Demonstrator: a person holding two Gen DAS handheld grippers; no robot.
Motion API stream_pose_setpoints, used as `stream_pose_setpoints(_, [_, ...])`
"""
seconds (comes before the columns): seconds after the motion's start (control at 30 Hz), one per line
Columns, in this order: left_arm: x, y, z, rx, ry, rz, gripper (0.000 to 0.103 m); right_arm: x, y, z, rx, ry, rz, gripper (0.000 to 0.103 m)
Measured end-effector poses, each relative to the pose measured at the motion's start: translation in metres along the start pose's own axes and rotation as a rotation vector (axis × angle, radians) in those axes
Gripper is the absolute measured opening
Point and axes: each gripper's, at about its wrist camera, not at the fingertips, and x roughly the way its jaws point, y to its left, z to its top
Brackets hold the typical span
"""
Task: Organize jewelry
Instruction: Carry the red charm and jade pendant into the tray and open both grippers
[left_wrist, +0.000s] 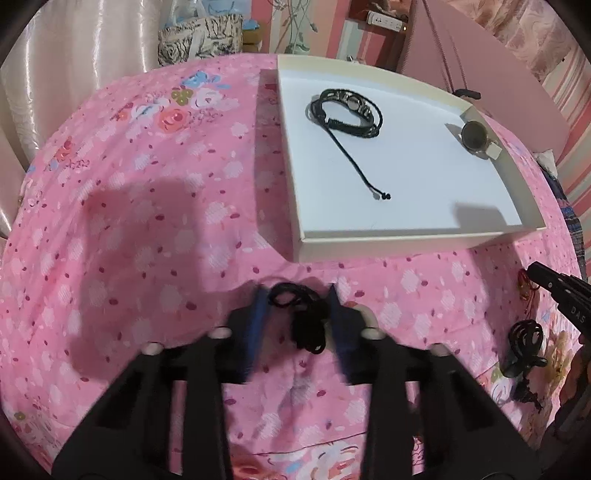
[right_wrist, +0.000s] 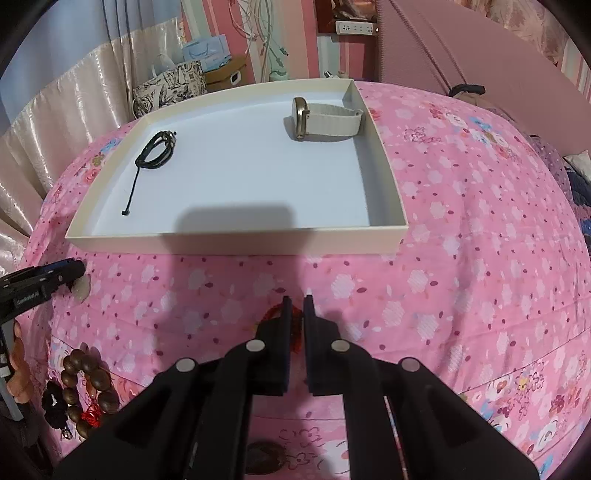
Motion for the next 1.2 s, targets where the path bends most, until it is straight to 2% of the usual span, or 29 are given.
stream_pose_setpoints(0.07, [-0.001,0.002,-0.001,-0.004,-0.007,-0.007,0.022,-0.001,0.0,-0.001,0.0,-0.003,-0.002,0.006])
stream_pose_setpoints(0.1, [-0.001,0.002,-0.002,-0.004,-0.008,-0.006,0.015,-0.001,-0.001,-0.002,0.001,-0.005,-0.003,0.006])
stream_pose_setpoints(0.13, [-0.002,0.003,-0.002,-0.008,-0.01,-0.009,0.014,-0.001,-0.001,-0.002,0.001,-0.006,-0.002,0.006])
stream_pose_setpoints(0.27, [-0.011,0.005,-0.003,-0.029,-0.033,-0.036,0.012,-0.003,-0.003,-0.003,0.006,-0.014,-0.003,0.006])
stream_pose_setpoints(0.4, [-0.031,-0.006,-0.004,-0.001,-0.087,-0.02,0.012,-0.011,-0.004,0.0,0.003,-0.035,-0.004,0.005])
stream_pose_setpoints(0.5, [-0.046,-0.014,-0.002,0.013,-0.114,-0.036,0.012,-0.02,-0.005,0.004,0.007,-0.056,0.005,0.005])
stream_pose_setpoints(0.73, [-0.073,-0.036,0.024,0.047,-0.164,-0.067,0.012,-0.045,-0.005,0.028,0.0,-0.116,0.032,0.005])
stream_pose_setpoints(0.9, [-0.066,-0.041,0.058,0.029,-0.157,-0.084,0.012,-0.047,-0.011,0.065,0.006,-0.149,0.013,0.005])
stream_pose_setpoints(1.0, [-0.054,-0.043,0.078,0.031,-0.162,-0.043,0.012,-0.041,-0.011,0.088,-0.002,-0.16,0.0,0.005])
stream_pose_setpoints(1.2, [-0.013,-0.039,0.11,0.014,-0.124,-0.011,0.012,-0.01,-0.013,0.121,-0.013,-0.159,-0.038,0.005])
